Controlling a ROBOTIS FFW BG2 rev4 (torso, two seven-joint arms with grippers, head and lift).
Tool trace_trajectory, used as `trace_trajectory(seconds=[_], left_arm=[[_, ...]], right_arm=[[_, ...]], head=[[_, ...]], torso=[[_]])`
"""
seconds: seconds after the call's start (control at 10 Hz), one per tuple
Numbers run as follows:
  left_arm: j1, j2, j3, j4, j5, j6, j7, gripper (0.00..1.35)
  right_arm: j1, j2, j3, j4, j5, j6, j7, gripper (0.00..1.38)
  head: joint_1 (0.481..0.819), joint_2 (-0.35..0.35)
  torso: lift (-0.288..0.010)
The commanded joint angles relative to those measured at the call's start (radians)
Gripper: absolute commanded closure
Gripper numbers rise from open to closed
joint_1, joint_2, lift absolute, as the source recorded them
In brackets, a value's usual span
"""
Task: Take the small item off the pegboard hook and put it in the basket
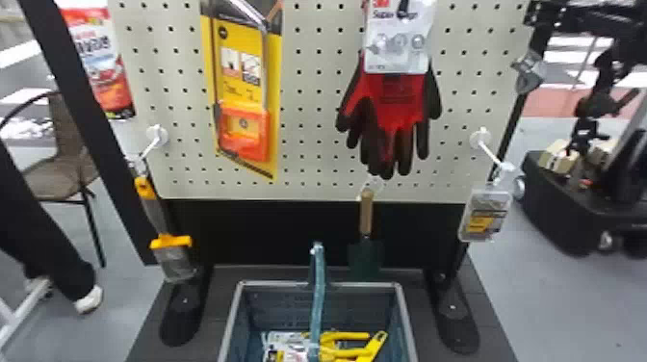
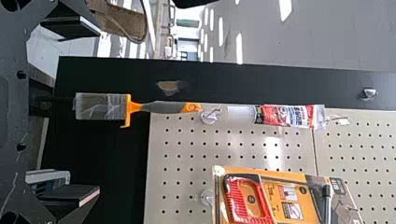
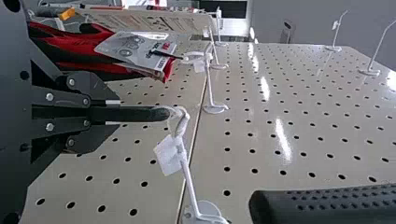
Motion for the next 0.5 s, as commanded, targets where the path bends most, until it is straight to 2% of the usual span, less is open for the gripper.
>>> trace_trajectory(seconds=[0.0, 0.4], left_arm=[[0.001, 0.0, 0.001, 0.0, 0.0, 0.0, 0.0, 0.12], [0.001, 0.002, -0.001, 0.0, 0.0, 0.003, 0.0, 0.12]], right_arm=[[0.003, -0.004, -0.008, -0.013, 0.001, 0.001, -0.001, 1.27], [0.029, -0.005, -0.061, -0.072, 0.017, 0.015, -0.01, 1.27]], head=[[0.549, 0.0], [0.549, 0.0]], torso=[[-0.1], [-0.1]])
